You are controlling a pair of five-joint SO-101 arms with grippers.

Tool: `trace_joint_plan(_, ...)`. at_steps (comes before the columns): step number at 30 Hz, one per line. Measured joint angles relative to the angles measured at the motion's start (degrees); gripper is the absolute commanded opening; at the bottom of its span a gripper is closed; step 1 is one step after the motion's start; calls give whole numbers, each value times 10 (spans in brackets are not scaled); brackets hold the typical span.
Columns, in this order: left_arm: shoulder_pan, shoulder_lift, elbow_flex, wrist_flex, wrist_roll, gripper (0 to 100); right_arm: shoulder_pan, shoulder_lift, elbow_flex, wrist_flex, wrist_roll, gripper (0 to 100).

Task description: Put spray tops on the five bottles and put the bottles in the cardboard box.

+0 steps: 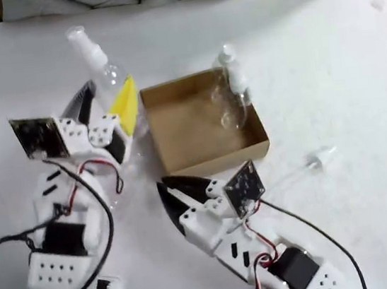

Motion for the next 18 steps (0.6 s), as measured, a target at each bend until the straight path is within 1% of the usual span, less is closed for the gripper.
trace_joint_plan(3, 5, 32, -13, -2, 16, 53, 0, 11, 10, -43, 0, 15)
trace_joint_plan(6, 22, 34, -14, 0, 17, 53, -1, 20, 13, -57, -2, 15)
trace_joint_plan(8, 39, 33, -15, 16, 17, 53, -1, 21, 13, -62, -2, 15)
trace_joint_plan(11, 68, 18, -15, 58, 18, 53, -1, 21, 13, -62, -2, 15)
trace_joint_plan(14, 87, -13, -15, 118, 18, 53, -1, 21, 13, -62, -2, 15)
trace_joint_plan(18, 91, -69, -15, 183, 18, 53, -1, 21, 13, -62, -2, 15)
